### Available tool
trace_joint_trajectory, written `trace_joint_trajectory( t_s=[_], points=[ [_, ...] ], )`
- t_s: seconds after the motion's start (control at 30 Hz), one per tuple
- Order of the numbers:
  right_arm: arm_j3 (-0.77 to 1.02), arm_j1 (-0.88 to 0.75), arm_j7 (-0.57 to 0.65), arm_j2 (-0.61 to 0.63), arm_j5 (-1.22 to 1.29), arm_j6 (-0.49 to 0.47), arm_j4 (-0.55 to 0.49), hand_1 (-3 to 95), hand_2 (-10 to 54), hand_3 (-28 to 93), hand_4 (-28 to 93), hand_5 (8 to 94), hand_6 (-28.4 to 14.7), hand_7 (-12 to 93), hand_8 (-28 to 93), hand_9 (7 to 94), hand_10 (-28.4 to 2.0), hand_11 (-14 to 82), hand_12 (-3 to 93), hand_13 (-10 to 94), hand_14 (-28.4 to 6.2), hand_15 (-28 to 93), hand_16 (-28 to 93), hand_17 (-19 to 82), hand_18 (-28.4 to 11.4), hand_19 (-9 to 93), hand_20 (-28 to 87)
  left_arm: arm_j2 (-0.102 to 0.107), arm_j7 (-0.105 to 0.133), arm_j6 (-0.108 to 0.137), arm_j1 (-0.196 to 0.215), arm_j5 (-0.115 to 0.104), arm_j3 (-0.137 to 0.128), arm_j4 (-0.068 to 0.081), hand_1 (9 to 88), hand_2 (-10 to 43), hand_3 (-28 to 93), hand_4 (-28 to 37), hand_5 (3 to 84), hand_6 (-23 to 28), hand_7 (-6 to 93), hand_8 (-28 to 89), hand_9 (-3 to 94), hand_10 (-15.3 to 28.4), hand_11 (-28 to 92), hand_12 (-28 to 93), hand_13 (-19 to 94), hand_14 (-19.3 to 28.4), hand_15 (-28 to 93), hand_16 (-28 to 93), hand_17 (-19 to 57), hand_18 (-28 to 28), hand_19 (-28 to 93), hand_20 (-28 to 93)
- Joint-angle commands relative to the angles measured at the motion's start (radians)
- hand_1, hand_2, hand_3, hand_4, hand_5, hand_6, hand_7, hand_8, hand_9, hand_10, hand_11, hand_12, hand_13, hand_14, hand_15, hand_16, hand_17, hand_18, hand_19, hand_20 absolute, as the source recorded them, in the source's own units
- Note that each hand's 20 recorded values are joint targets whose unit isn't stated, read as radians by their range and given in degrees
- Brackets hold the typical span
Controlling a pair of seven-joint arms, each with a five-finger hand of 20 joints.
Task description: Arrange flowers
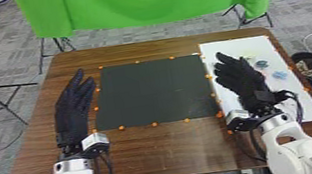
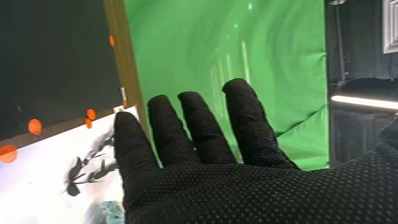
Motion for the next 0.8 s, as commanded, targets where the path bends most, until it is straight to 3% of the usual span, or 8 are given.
trace_joint_trajectory(
  t_s=[0.03, 0.4, 0.57, 0.7, 0.8],
  points=[
    [0.001, 0.004, -0.002, 0.003, -0.005, 0.003, 0.003, 5.4, -9.4, 72, -23, 34.7, -2.3, 8, -7, 31.9, -14.4, 1.8, 10.6, 23, -16.5, 4, 15, 11, -17.2, 4, 17, -0.006, -0.001, 0.009, -0.005, 0.000, -0.002, 0.010, 18.9, -4.9, 68, -28.3, 39.9, 1.5, 10.1, -7, 40.0, 13.2, 13, 8, 28, 16.1, 10, 0, 1.5, 10.3, 5, 13],
    [0.003, -0.005, 0.008, 0.005, -0.013, 0.022, -0.009, 5.5, -9.5, 72, -23, 35.1, -2.4, 9, -7, 32.4, -14.4, 2.3, 11.2, 24, -19.3, 3, 14, 12, -17.4, 4, 16, -0.008, -0.003, -0.002, -0.015, 0.008, 0.007, 0.014, 18.9, -5.0, 68, -28.3, 40.0, 1.6, 10.1, -7, 40.2, 13.3, 14, 8, 28, 16.1, 11, 0, 1.5, 10.3, 5, 13],
    [-0.012, 0.007, 0.027, 0.021, -0.065, 0.096, -0.043, 9.0, -9.5, 73, -22, 36.1, -2.7, 10, -7, 35.0, -14.6, 3.1, 12.8, 30, -19.1, 8, 16, 17, -18.6, 10, 20, -0.001, 0.001, 0.012, -0.013, 0.009, 0.002, 0.011, 19.0, -5.0, 68, -28.3, 40.0, 1.6, 10.1, -7, 40.2, 13.2, 14, 8, 28, 16.1, 11, 0, 1.4, 10.3, 5, 13],
    [-0.020, -0.014, 0.101, 0.050, -0.255, 0.232, -0.095, 14.1, -9.5, 73, -22, 39.5, -3.2, 12, -8, 41.8, -14.4, 5.2, 14.7, 42, -18.3, 13, 19, 24, -18.9, 22, 28, 0.001, -0.004, 0.013, -0.009, 0.030, 0.002, 0.009, 21.2, -6.6, 68, -28.1, 40.1, 1.6, 10.2, -7, 40.4, 13.2, 14, 8, 28, 16.2, 11, 0, 1.5, 10.3, 5, 13],
    [-0.026, -0.029, 0.190, 0.087, -0.437, 0.301, -0.132, 18.3, -9.5, 72, -21, 43.8, -3.8, 14, -9, 47.4, -14.6, 9.7, 17.0, 52, -16.7, 17, 21, 30, -17.7, 30, 33, 0.000, -0.011, 0.023, -0.002, 0.064, -0.005, 0.003, 25.4, -7.8, 67, -26.0, 40.2, 1.6, 10.5, -7, 40.6, 13.2, 14, 8, 28, 16.1, 11, 0, 1.9, 10.3, 5, 13]
  ],
)
